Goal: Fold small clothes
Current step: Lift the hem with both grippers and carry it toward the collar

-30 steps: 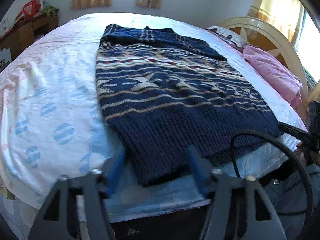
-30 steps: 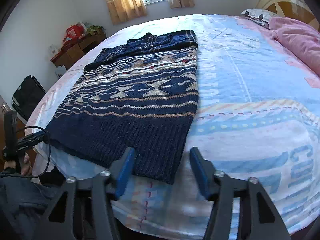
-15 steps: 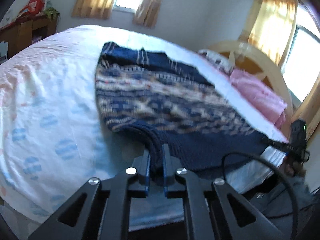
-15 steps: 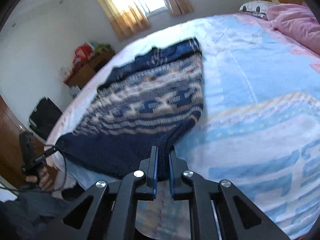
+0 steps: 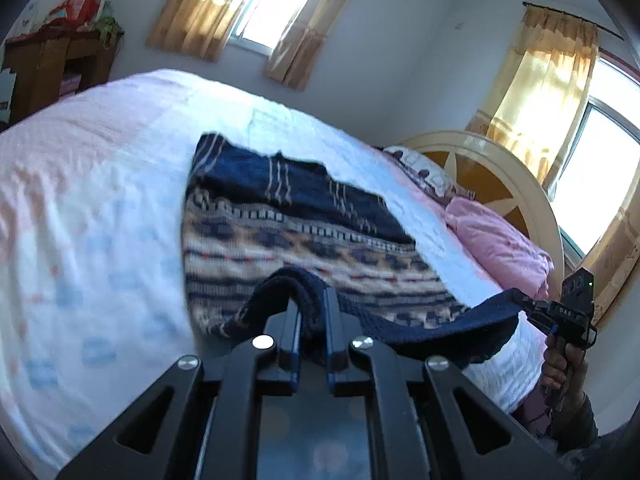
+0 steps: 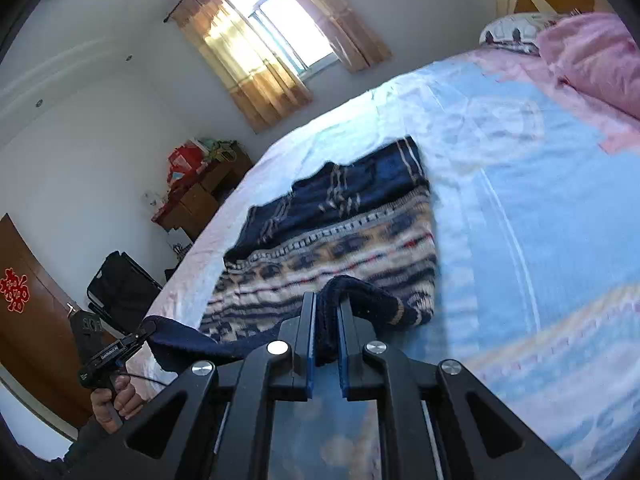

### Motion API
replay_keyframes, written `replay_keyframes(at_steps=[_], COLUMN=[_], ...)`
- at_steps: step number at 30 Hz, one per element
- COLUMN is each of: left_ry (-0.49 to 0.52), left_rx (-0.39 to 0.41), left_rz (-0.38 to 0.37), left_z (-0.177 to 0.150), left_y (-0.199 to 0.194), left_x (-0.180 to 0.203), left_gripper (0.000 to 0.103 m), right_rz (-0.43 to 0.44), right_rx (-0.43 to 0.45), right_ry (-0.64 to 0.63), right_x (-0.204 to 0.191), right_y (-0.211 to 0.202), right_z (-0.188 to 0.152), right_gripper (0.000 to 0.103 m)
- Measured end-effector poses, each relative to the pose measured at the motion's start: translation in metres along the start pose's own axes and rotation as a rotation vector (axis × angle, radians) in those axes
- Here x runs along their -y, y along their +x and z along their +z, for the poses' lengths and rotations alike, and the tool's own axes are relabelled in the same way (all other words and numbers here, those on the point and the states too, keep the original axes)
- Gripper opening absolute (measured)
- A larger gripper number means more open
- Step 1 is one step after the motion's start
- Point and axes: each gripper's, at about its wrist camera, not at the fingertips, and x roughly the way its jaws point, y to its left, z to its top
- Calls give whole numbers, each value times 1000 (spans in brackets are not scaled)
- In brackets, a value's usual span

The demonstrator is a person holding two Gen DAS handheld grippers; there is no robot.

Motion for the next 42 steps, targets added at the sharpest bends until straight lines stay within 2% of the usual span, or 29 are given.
replay_keyframes(at_steps=[9,18,28,36,42], left_ry=[-26,-87,-89,-115,-167], left_rx=[53,44,66,41,-33], left_rz=[-39,-76,-68,-42,-56], left_z=[41,81,140,168,179], left_y=[11,50,95,138,181], left_x=[-7,-27,-41,-61,-90], left_gripper=[9,9,9,9,9], right_rz=[22,0,-30,-71,-98], right_rx=[39,19,21,-23,-93], right_ry=[-7,-1,-13,-6,34], right_x=[-9,-1,2,14,38], right_y=[10,57,114,170,218], right_z=[44,95,165,201,217], right_gripper=[8,8,8,8,8])
